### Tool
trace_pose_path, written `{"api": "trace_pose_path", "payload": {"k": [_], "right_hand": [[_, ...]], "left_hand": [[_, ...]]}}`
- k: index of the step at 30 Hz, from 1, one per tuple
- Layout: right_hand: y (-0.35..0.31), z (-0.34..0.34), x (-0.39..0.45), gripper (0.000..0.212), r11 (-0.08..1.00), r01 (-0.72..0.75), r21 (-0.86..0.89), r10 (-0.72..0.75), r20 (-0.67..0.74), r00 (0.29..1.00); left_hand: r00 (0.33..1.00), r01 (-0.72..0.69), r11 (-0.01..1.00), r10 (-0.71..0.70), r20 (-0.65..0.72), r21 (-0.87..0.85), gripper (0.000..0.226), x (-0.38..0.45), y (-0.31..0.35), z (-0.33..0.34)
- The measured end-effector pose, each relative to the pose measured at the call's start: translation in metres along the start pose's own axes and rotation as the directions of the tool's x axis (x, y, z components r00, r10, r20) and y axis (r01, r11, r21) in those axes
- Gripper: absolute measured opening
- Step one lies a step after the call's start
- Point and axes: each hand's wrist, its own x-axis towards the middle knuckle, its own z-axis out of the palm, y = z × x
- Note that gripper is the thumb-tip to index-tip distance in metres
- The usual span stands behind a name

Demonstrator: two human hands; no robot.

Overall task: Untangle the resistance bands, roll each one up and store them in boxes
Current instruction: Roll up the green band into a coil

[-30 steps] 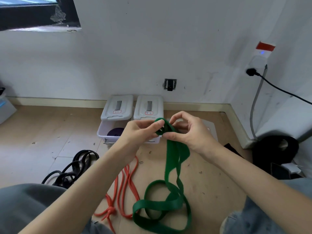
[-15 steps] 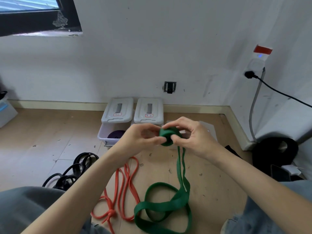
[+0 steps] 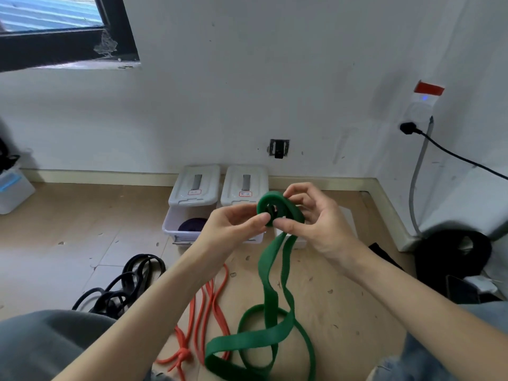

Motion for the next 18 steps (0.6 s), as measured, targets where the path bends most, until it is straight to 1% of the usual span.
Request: {"api": "trace_pose_path", "payload": {"k": [1,3,5,6,7,8,10,12,13,14,15,18], "right_hand": [[-0.002,-0.001,0.001,0.033,0.998,0.017,-0.057,-0.017,0.01,1.0],[-0.006,-0.007,0.002,0.035,0.96,0.1,-0.263,-0.084,0.073,0.994],[-0.008,-0.01,0.002,0.038,0.843,0.238,-0.482,-0.161,0.196,0.967],[-0.007,-0.01,0.001,0.04,0.797,0.289,-0.531,-0.18,0.248,0.952],[-0.007,-0.009,0.0,0.041,0.783,0.312,-0.538,-0.187,0.275,0.943],[-0.006,-0.009,0.0,0.041,0.799,0.314,-0.513,-0.193,0.276,0.942],[-0.009,-0.012,0.001,0.043,0.892,0.235,-0.387,-0.162,0.212,0.964],[-0.015,-0.015,0.003,0.041,0.98,0.11,-0.165,-0.09,0.128,0.988],[-0.016,-0.016,0.003,0.042,0.998,0.061,-0.034,-0.058,0.09,0.994],[-0.017,-0.015,0.003,0.043,0.998,0.038,0.058,-0.041,0.055,0.998],[-0.016,-0.013,0.003,0.043,0.995,0.036,0.09,-0.039,0.026,0.999],[-0.014,-0.006,0.0,0.037,0.998,0.054,0.029,-0.054,0.004,0.999]], "left_hand": [[1.0,-0.001,0.998,0.001,0.007,0.056,0.028,0.0,0.0,-0.001],[0.999,-0.013,0.98,0.007,0.034,0.199,0.029,0.001,0.002,-0.005],[0.997,-0.042,0.951,0.022,0.069,0.308,0.036,0.002,0.002,-0.006],[0.995,-0.066,0.932,0.037,0.089,0.355,0.038,0.002,0.002,-0.006],[0.994,-0.087,0.917,0.052,0.1,0.389,0.037,0.001,0.003,-0.006],[0.993,-0.099,0.915,0.065,0.099,0.39,0.036,0.0,0.005,-0.006],[0.994,-0.095,0.946,0.076,0.073,0.31,0.033,-0.003,0.01,-0.008],[0.995,-0.09,0.975,0.078,0.062,0.203,0.033,-0.003,0.017,-0.01],[0.995,-0.089,0.984,0.081,0.057,0.155,0.034,-0.003,0.019,-0.01],[0.995,-0.091,0.99,0.086,0.047,0.111,0.033,-0.003,0.021,-0.009],[0.995,-0.094,0.993,0.092,0.03,0.074,0.033,-0.003,0.023,-0.009],[0.996,-0.09,0.995,0.09,0.0,0.051,0.038,-0.001,0.023,-0.009]]}}
